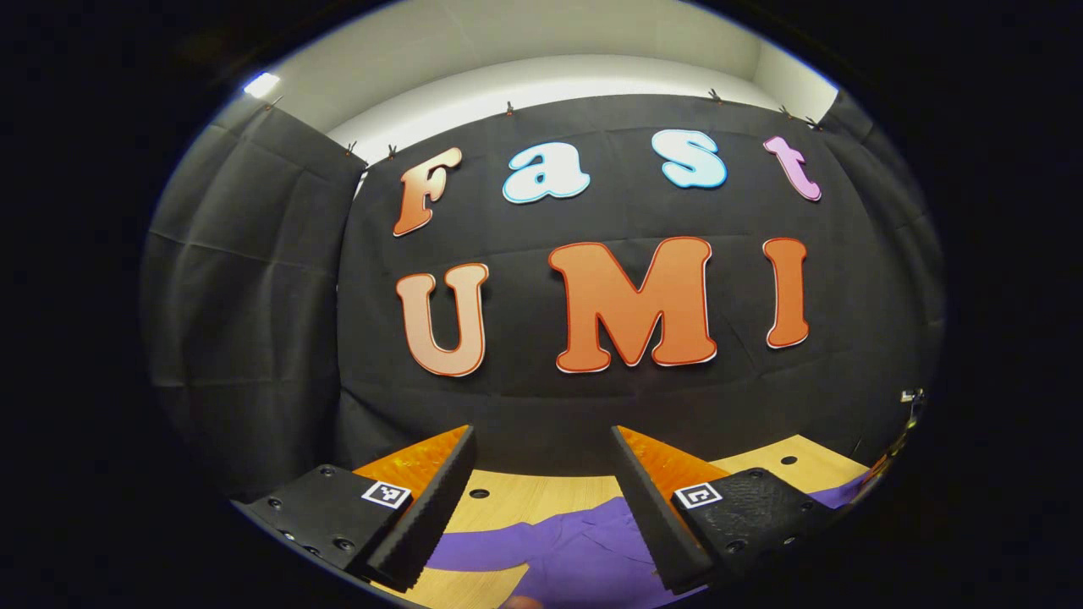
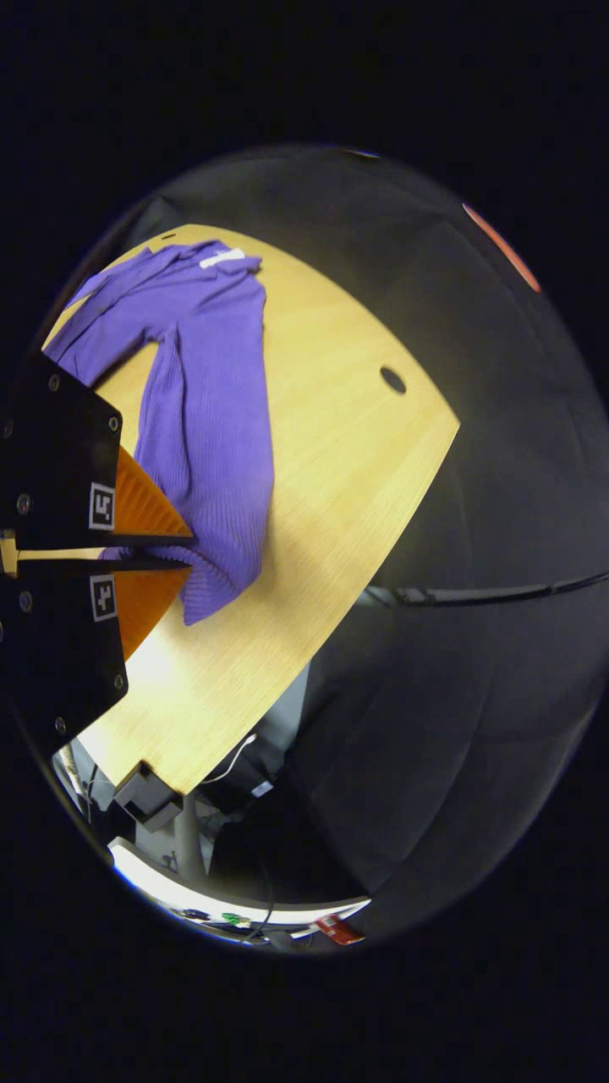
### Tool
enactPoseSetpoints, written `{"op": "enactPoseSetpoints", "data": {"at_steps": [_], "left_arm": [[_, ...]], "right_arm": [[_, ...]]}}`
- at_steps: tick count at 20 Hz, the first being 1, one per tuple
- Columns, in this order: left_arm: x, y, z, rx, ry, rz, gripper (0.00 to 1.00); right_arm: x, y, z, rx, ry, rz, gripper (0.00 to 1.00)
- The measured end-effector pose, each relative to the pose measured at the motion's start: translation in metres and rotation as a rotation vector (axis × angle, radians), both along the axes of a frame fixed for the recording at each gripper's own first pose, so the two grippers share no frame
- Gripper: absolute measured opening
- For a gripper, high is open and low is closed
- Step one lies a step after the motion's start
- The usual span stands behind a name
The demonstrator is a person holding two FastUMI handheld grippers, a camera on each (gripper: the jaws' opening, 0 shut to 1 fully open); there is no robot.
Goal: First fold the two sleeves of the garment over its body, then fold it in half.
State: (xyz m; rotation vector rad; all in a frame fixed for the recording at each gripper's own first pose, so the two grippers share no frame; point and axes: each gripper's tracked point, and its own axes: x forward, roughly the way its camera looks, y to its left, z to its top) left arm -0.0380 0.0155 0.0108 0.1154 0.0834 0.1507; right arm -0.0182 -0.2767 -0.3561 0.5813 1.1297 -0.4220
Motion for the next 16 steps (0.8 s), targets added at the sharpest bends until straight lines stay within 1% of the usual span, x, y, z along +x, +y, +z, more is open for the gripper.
{"op": "enactPoseSetpoints", "data": {"at_steps": [3,4,6,10,11,13,16], "left_arm": [[0.000,0.013,-0.005,-0.015,0.008,0.000,0.97],[0.000,0.019,-0.002,-0.013,0.001,0.002,0.97],[-0.003,0.030,-0.001,-0.013,-0.005,0.005,0.97],[-0.004,0.058,-0.015,-0.033,0.023,0.031,0.97],[-0.006,0.066,-0.019,-0.043,0.030,0.040,0.97],[-0.006,0.080,-0.025,-0.057,0.044,0.058,0.97],[-0.009,0.101,-0.033,-0.059,0.064,0.083,0.98]], "right_arm": [[0.023,0.030,0.046,-0.010,-0.075,0.058,0.05],[0.032,0.040,0.058,-0.015,-0.102,0.090,0.05],[0.044,0.057,0.081,-0.029,-0.138,0.124,0.05],[0.066,0.106,0.128,0.018,-0.213,0.181,0.05],[0.069,0.120,0.138,0.025,-0.229,0.197,0.05],[0.078,0.163,0.157,0.075,-0.262,0.252,0.05],[0.088,0.219,0.178,0.092,-0.302,0.362,0.04]]}}
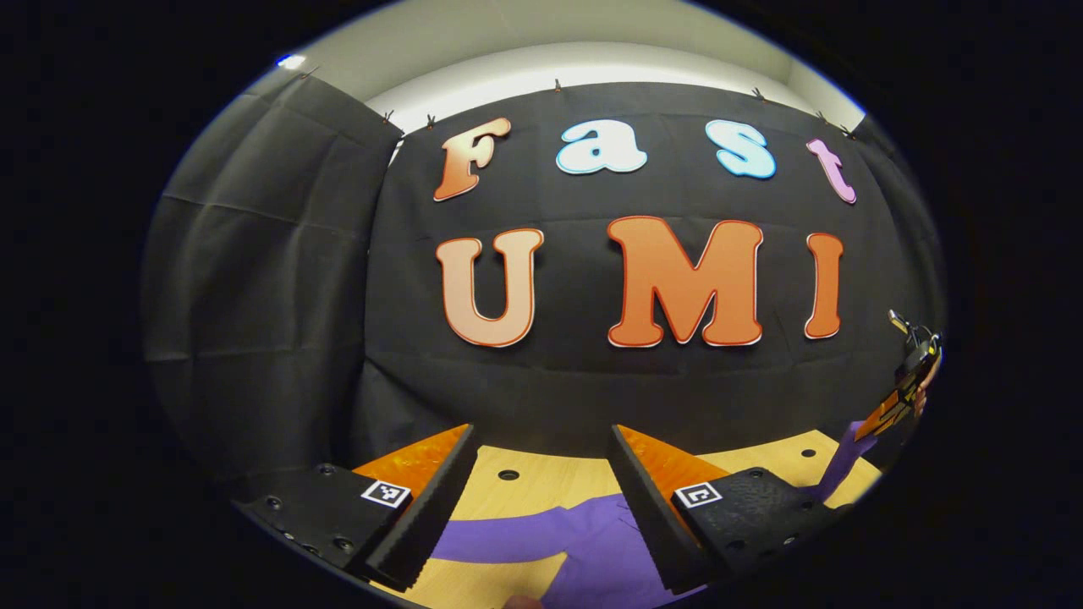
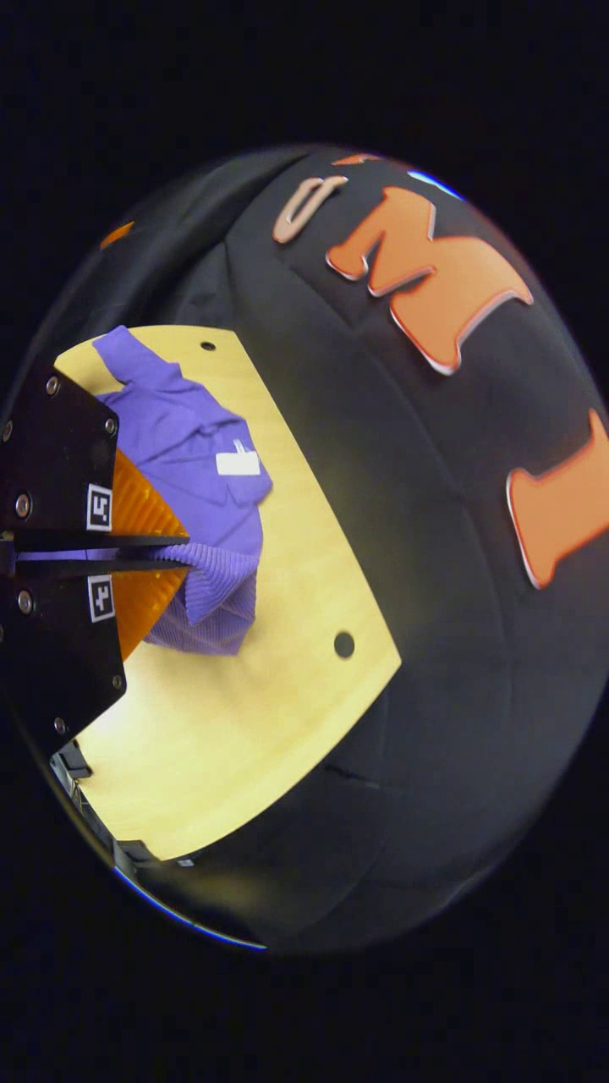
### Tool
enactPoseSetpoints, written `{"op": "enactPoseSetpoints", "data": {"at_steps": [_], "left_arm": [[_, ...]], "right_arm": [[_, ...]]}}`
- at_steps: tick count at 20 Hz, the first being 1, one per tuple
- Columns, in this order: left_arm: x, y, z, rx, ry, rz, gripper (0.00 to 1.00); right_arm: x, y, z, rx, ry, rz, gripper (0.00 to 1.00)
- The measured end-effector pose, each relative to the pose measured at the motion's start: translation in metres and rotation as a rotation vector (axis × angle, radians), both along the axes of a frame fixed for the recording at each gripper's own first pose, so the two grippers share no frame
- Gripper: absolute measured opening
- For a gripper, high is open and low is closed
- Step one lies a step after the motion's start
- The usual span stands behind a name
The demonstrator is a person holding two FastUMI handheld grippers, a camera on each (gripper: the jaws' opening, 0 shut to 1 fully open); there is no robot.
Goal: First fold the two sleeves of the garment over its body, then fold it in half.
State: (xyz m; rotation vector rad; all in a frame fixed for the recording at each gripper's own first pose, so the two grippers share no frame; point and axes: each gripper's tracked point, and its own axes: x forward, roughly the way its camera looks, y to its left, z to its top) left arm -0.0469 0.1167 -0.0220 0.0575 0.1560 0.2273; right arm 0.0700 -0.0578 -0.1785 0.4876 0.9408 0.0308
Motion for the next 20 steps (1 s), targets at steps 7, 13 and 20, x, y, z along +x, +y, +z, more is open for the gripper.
{"op": "enactPoseSetpoints", "data": {"at_steps": [7,13,20], "left_arm": [[-0.017,0.046,-0.024,0.027,0.066,0.054,0.98],[-0.027,0.085,-0.040,0.027,0.106,0.112,0.97],[-0.037,0.124,-0.063,0.026,0.178,0.166,0.98]], "right_arm": [[0.016,0.117,0.027,0.025,-0.042,0.192,0.05],[0.029,0.205,0.035,0.039,-0.058,0.309,0.04],[0.031,0.282,0.020,0.151,-0.034,0.343,0.07]]}}
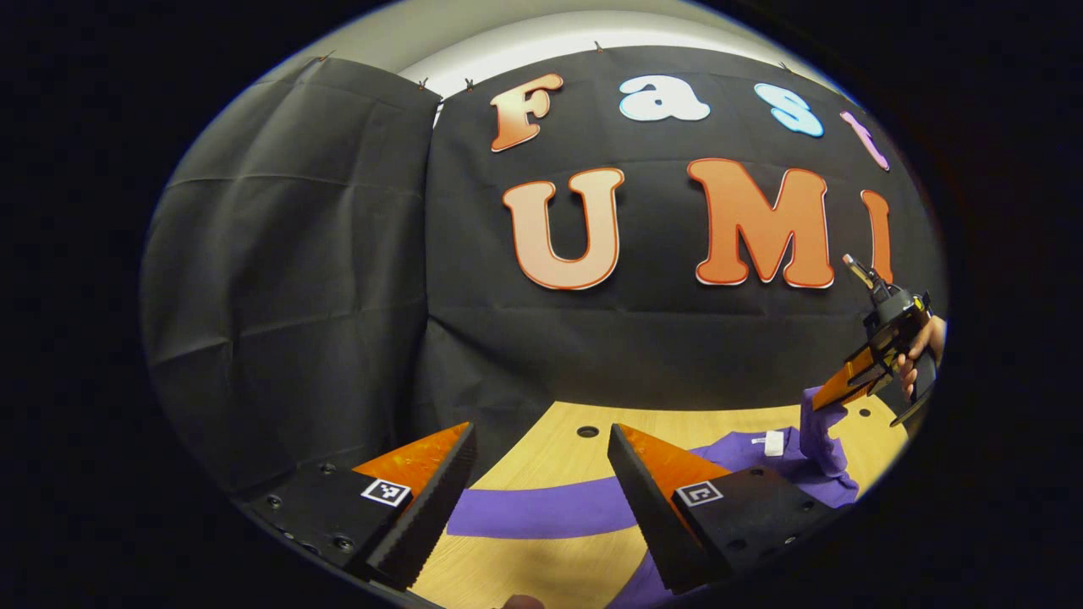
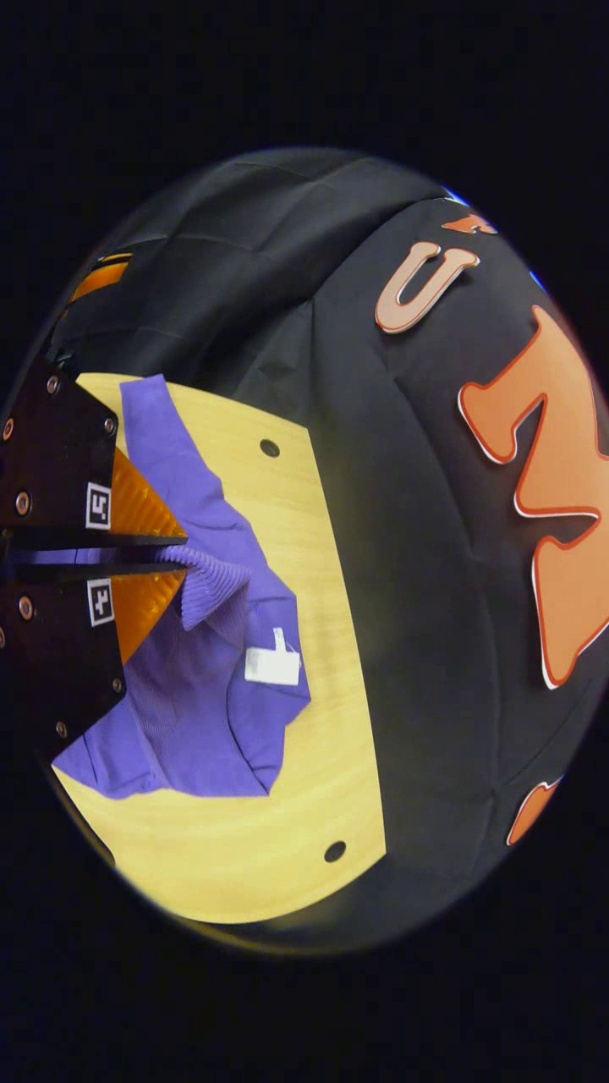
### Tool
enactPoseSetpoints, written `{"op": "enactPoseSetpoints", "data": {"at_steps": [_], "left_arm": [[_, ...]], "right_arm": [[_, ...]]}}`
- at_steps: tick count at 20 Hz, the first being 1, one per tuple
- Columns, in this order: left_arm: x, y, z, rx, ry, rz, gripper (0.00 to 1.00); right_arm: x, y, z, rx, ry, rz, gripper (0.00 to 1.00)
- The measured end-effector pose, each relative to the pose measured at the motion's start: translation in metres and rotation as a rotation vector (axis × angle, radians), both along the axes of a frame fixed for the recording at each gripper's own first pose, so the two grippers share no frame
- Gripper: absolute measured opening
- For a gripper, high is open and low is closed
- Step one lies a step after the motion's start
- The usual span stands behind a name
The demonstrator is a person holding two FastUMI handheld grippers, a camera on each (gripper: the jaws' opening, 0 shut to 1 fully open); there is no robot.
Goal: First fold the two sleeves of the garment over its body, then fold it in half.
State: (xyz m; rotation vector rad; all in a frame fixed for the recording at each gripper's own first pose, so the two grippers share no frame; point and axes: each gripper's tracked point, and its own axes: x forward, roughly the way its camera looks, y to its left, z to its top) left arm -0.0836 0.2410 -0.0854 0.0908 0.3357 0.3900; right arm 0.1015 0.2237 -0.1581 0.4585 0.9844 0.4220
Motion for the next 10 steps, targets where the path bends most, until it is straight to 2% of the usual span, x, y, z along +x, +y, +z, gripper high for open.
{"op": "enactPoseSetpoints", "data": {"at_steps": [2,4,5,6,10], "left_arm": [[0.001,0.010,-0.010,-0.005,0.030,0.011,0.98],[0.007,0.020,-0.018,0.012,0.052,0.024,0.98],[0.011,0.024,-0.021,0.021,0.062,0.024,0.98],[0.016,0.027,-0.023,0.026,0.067,0.023,0.98],[0.035,0.037,-0.046,-0.001,0.120,0.012,0.98]], "right_arm": [[-0.006,0.019,0.016,0.096,-0.007,0.030,0.16],[-0.006,0.022,0.031,0.142,-0.042,0.040,0.29],[-0.007,0.020,0.036,0.145,-0.058,0.038,0.48],[-0.005,0.014,0.041,0.145,-0.083,0.035,0.39],[0.010,-0.026,0.072,0.076,-0.268,-0.011,0.60]]}}
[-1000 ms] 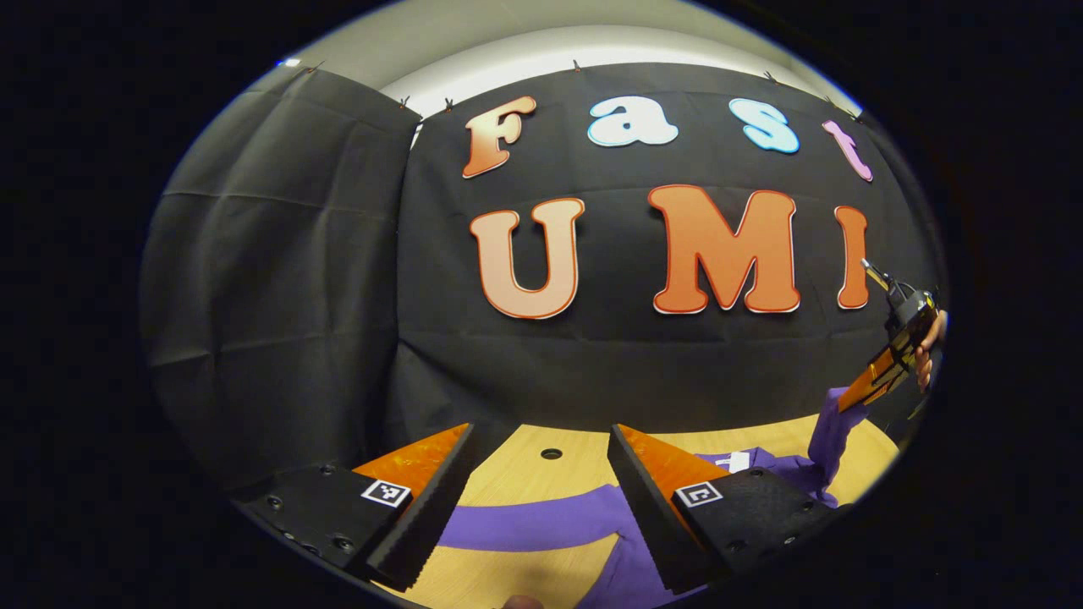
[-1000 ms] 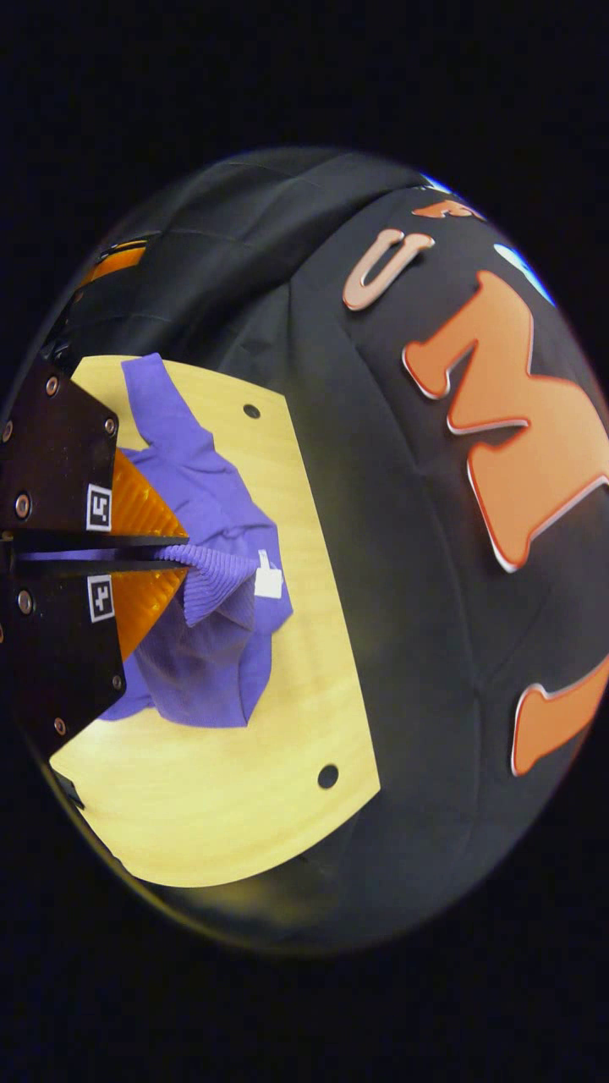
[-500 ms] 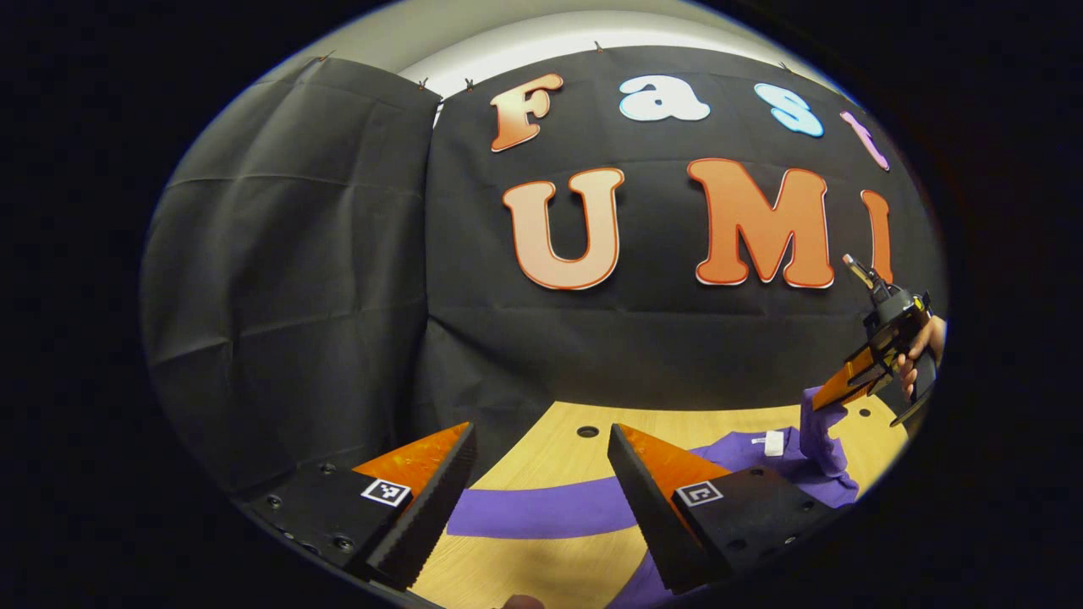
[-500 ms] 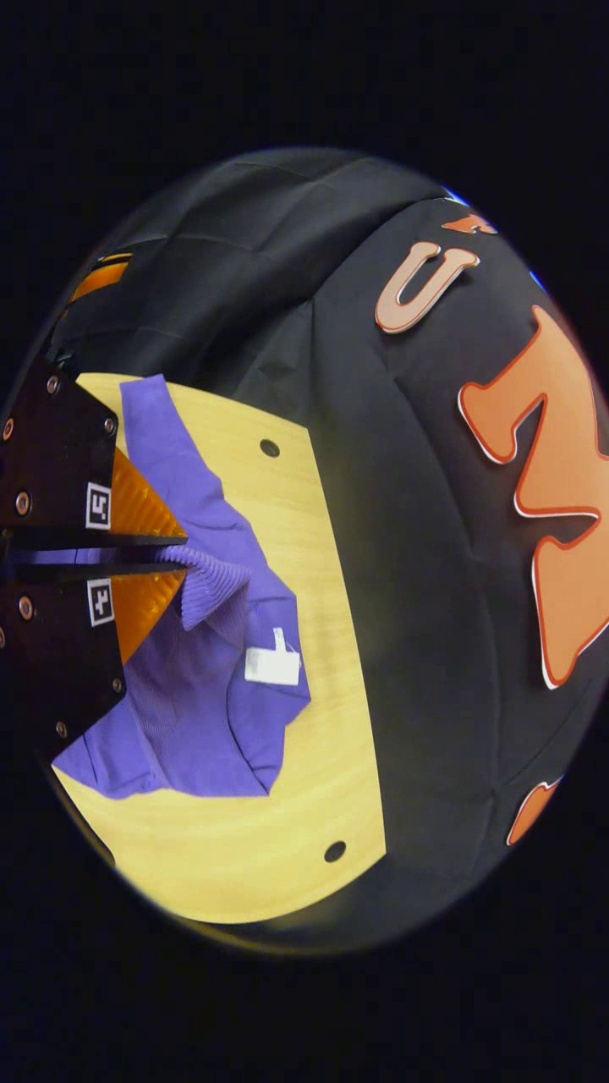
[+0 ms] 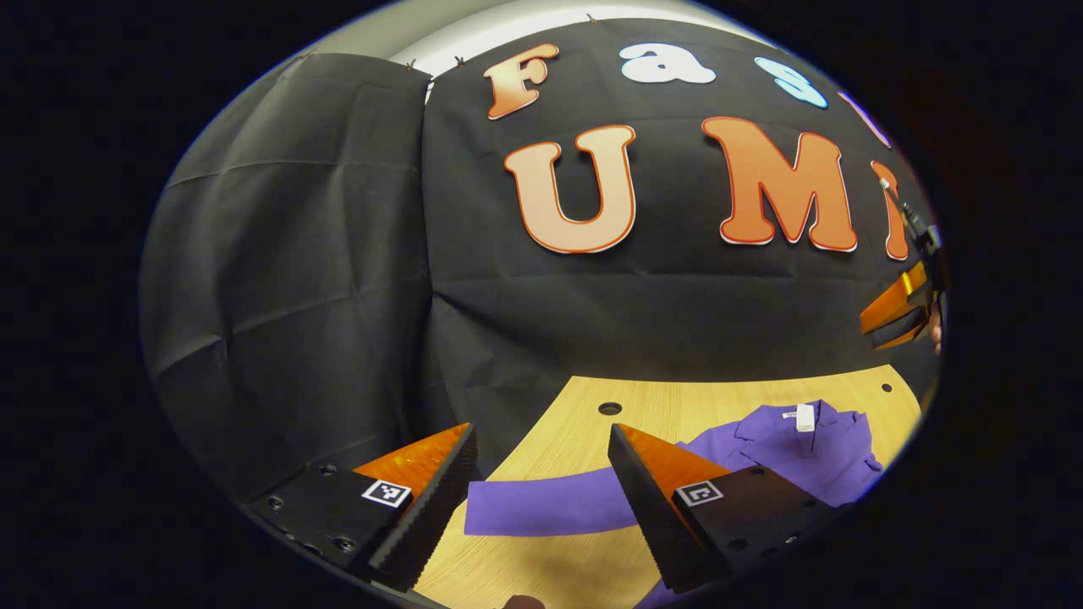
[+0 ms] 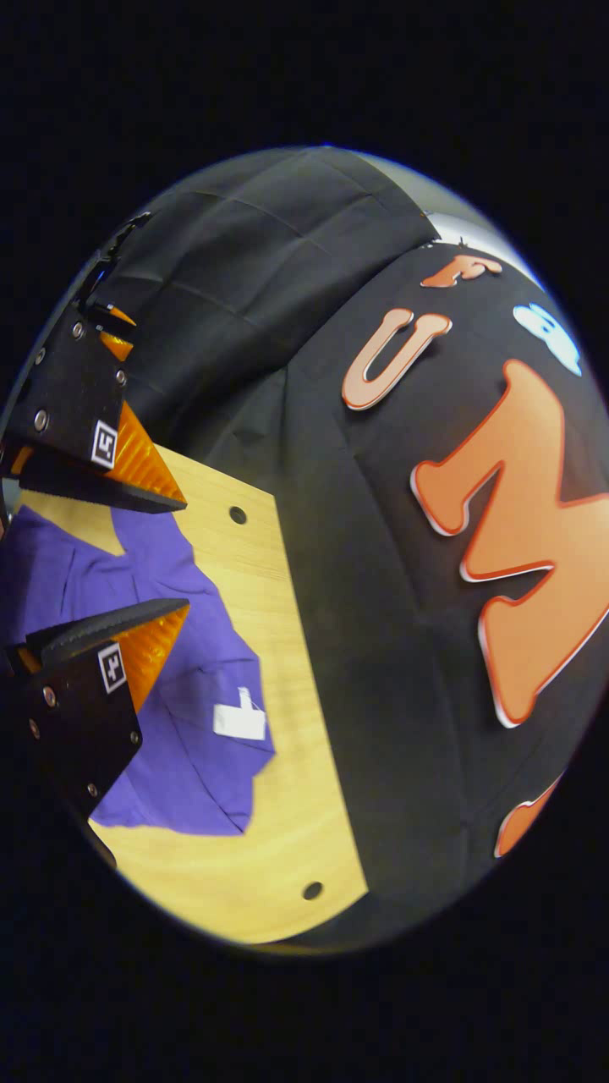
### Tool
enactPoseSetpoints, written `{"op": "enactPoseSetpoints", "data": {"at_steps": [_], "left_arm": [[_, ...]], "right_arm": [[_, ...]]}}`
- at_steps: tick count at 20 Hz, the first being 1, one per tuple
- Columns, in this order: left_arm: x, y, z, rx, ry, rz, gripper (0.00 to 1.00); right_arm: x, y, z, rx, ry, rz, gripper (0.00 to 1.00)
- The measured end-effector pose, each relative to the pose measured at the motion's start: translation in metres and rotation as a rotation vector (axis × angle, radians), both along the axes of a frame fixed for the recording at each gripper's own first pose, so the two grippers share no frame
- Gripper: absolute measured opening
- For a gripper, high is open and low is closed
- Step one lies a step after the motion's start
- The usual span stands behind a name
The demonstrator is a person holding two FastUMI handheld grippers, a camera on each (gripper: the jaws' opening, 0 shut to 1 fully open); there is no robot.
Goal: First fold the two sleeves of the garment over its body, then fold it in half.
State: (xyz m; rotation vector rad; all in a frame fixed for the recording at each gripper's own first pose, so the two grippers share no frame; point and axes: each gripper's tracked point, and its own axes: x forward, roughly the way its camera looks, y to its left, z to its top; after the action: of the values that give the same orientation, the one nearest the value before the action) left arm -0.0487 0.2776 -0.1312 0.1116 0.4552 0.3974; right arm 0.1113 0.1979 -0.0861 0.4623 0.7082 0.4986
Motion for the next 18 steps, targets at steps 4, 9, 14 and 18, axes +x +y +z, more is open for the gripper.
{"op": "enactPoseSetpoints", "data": {"at_steps": [4,9,14,18], "left_arm": [[0.015,0.024,-0.028,-0.058,0.086,0.025,0.98],[0.027,0.063,-0.096,-0.174,0.295,0.067,0.96],[0.016,0.095,-0.169,-0.250,0.464,0.101,0.98],[0.014,0.092,-0.212,-0.249,0.593,0.090,0.98]], "right_arm": [[0.005,-0.053,0.032,-0.111,-0.191,-0.088,0.89],[-0.004,-0.106,0.067,-0.243,-0.361,-0.188,0.95],[-0.022,-0.141,0.090,-0.324,-0.461,-0.265,0.95],[-0.031,-0.165,0.111,-0.326,-0.500,-0.332,0.95]]}}
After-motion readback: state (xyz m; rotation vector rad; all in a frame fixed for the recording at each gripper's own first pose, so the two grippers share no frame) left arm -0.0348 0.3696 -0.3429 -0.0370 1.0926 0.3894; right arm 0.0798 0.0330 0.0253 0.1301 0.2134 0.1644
